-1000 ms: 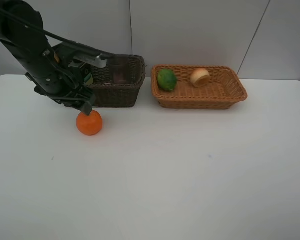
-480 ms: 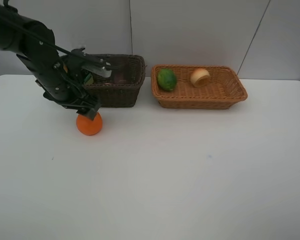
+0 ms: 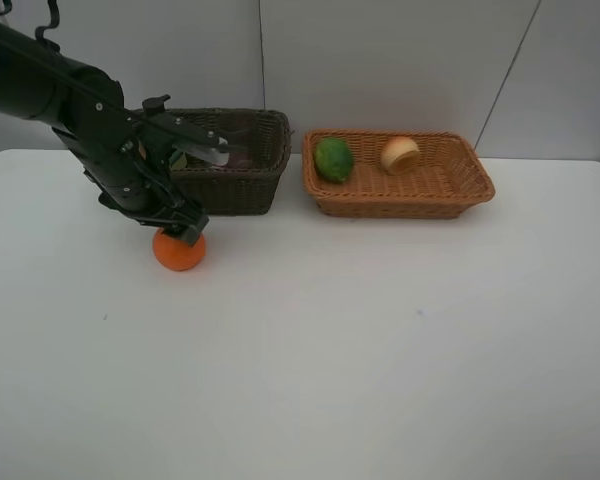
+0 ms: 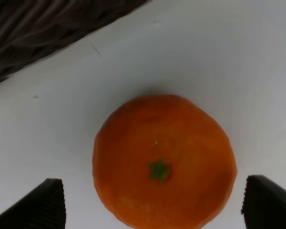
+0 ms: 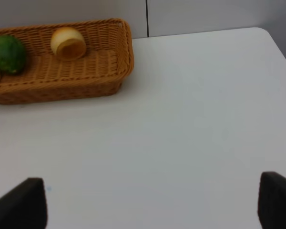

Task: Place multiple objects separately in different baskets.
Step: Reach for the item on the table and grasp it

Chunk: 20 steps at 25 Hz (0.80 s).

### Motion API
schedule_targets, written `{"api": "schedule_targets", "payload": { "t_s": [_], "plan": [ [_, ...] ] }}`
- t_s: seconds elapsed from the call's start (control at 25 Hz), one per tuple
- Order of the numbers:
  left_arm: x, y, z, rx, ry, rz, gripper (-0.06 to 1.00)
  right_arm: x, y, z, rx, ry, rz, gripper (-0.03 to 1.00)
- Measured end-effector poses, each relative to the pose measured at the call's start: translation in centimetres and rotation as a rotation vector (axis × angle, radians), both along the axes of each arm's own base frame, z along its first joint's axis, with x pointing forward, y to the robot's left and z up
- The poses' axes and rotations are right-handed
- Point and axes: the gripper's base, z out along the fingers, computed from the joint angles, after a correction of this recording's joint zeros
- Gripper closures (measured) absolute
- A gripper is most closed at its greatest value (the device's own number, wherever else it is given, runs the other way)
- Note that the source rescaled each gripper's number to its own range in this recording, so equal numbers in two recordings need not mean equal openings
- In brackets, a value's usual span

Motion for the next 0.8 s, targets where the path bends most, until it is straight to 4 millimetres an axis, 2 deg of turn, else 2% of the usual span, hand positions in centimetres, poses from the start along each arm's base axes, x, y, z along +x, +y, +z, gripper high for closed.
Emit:
{"api": "schedule_targets", "payload": {
  "t_s": [0.8],
  "plan": [
    [0.25, -0.14, -0.56, -0.007, -0.01, -0.004, -0.02, 0.0, 0.0, 0.0, 0.0, 0.0, 0.0, 0.02]
  ]
}}
